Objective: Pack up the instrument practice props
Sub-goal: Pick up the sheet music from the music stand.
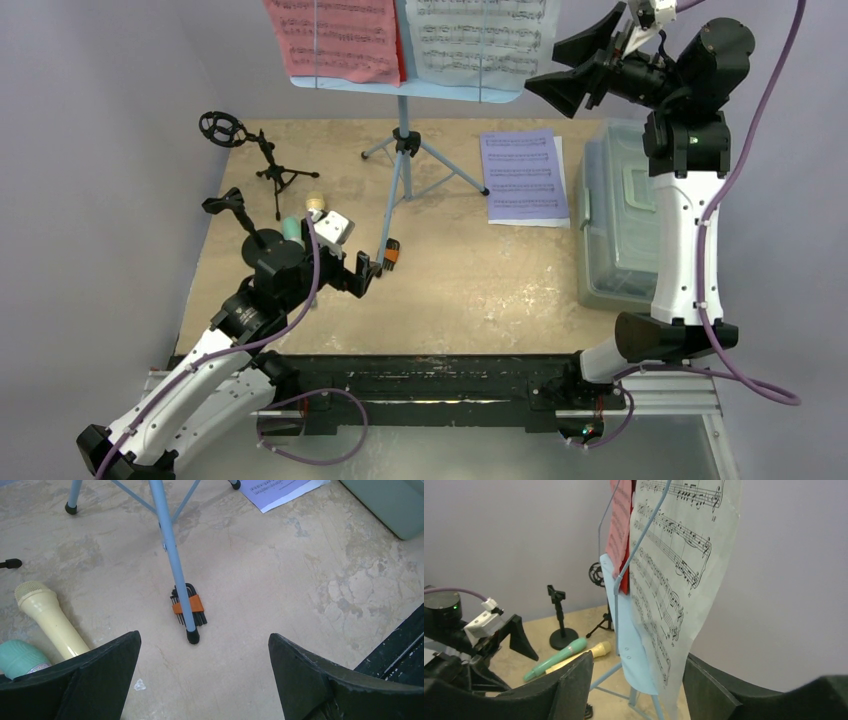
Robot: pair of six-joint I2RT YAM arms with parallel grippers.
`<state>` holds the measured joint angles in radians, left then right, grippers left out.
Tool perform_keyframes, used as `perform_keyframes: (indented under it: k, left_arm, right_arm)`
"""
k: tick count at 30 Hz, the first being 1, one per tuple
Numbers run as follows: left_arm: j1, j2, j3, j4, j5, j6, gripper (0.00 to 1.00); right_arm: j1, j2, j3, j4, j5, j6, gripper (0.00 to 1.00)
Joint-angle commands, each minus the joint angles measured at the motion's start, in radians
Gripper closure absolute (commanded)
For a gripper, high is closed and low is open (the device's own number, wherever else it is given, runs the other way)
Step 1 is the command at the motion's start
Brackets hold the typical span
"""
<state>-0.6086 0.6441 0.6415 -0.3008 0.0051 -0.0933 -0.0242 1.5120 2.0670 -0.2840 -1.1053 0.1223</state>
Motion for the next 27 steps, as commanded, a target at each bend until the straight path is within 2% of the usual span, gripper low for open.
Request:
perform_keyframes:
  k: [1, 4, 7, 10, 12, 14, 17, 22, 24, 27]
  left_arm:
    - [0.007, -0.004, 0.0, 0.042, 0.015, 0.0, 0.0]
    - [0.007, -0.003, 0.0, 0.041, 0.02, -0.001, 0.0]
    - [0.009, -0.007, 0.0, 0.041, 0.02, -0.002, 0.0]
    - [0.009, -0.007, 0.0, 0.044, 0.023, -0.002, 0.0]
    - [0.009, -0.005, 0.0, 0.043, 0.025, -0.003, 0.0]
    - [0.01, -0.003, 0.0, 0.043, 0.024, -0.003, 0.0]
    - [0.012, -0.006, 0.001, 0.043, 0.023, -0.004, 0.0]
    - [0.014, -0.002, 0.0, 0.043, 0.024, -0.005, 0.0]
    - [0.015, 0.0, 0.001, 0.043, 0.025, -0.005, 0.0]
    - [0.017, 0.0, 0.001, 0.042, 0.023, -0.005, 0.0]
  right_arm:
    - [0.003, -0.029, 0.022, 0.01, -0.051, -0.034, 0.42]
    - [0.003, -0.042, 0.01, 0.016, -0.076, -0.035, 0.63]
    - [0.004, -0.051, -0.002, 0.035, -0.083, -0.017, 0.72]
    - [0.012, -0.048, -0.025, 0.101, -0.063, 0.05, 0.7]
    - [0.016, -0.039, -0.032, 0.134, -0.035, 0.091, 0.63]
    - [0.051, -0.03, -0.039, 0.157, -0.01, 0.119, 0.6]
    - [0.064, -0.016, -0.047, 0.196, 0.022, 0.173, 0.59]
    - [0.064, 0.0, -0.023, 0.167, 0.12, 0.18, 0.6]
    - [0.064, 0.002, -0.021, 0.167, 0.144, 0.193, 0.66]
    - [0.064, 0.0, -0.025, 0.167, 0.166, 0.212, 0.91]
